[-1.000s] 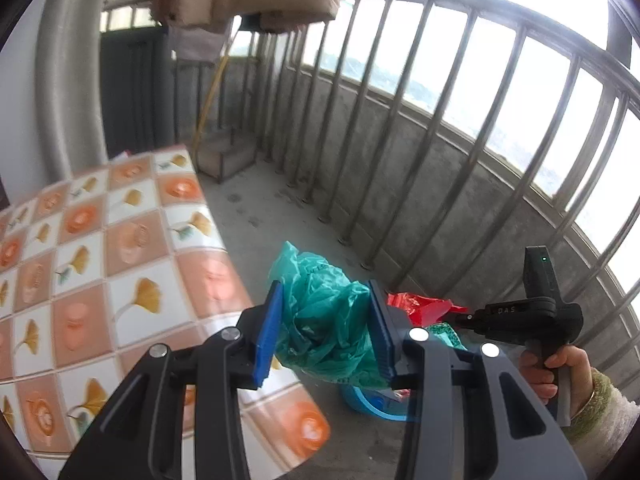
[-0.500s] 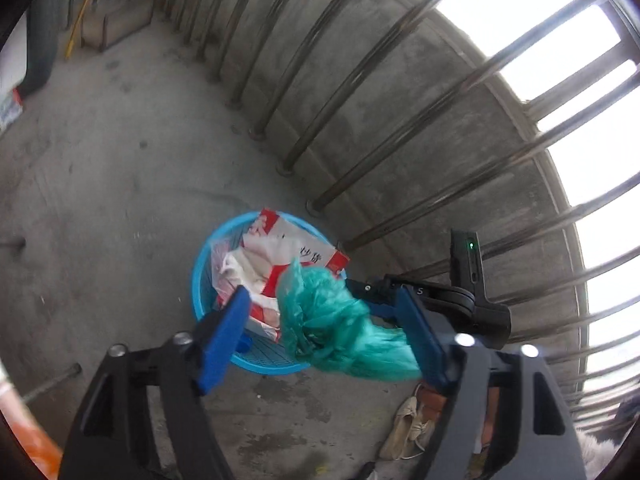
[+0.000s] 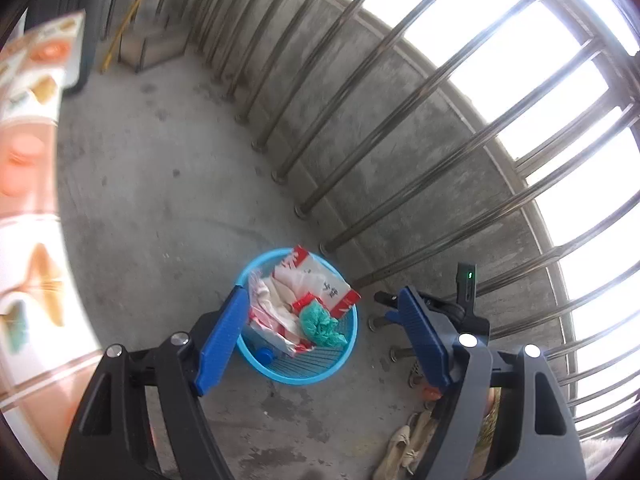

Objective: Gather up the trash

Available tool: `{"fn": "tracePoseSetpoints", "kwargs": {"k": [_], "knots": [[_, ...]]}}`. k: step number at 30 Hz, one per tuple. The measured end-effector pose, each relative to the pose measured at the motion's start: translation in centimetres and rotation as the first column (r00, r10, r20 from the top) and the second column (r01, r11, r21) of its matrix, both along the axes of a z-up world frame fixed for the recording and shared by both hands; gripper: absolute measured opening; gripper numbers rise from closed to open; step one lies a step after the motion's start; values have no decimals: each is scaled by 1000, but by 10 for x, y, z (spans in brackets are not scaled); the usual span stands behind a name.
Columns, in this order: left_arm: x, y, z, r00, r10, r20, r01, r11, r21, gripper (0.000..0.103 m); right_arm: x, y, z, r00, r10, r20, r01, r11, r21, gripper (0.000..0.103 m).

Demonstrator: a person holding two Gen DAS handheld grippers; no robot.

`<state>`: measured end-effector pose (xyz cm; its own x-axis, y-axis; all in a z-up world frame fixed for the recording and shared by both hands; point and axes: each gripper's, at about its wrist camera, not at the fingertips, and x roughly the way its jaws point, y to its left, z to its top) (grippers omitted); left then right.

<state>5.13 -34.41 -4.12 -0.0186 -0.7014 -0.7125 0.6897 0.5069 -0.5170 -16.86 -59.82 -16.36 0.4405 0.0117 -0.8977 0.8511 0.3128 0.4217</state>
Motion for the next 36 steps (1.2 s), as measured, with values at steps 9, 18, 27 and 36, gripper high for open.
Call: {"fn": "tracePoseSetpoints", "kwargs": {"k": [9, 18, 27, 36], "knots": [[-11, 161, 84, 917, 292, 273, -266, 956, -126, 96, 101, 125, 134, 881, 467, 78, -391, 811, -435, 76], [-42, 326, 111, 644, 604, 470, -641, 761, -98, 97, 145, 310, 225, 685, 721, 106, -445, 529, -723, 95], [-73, 399, 90, 310, 687, 658, -876, 476, -84, 98, 132, 424, 233, 729, 684, 22, -364, 415, -834, 95], [-61, 399, 46, 528, 693, 492, -829, 545, 122, 97, 100, 486, 192, 717, 675, -172, -515, 346, -784, 95]]}}
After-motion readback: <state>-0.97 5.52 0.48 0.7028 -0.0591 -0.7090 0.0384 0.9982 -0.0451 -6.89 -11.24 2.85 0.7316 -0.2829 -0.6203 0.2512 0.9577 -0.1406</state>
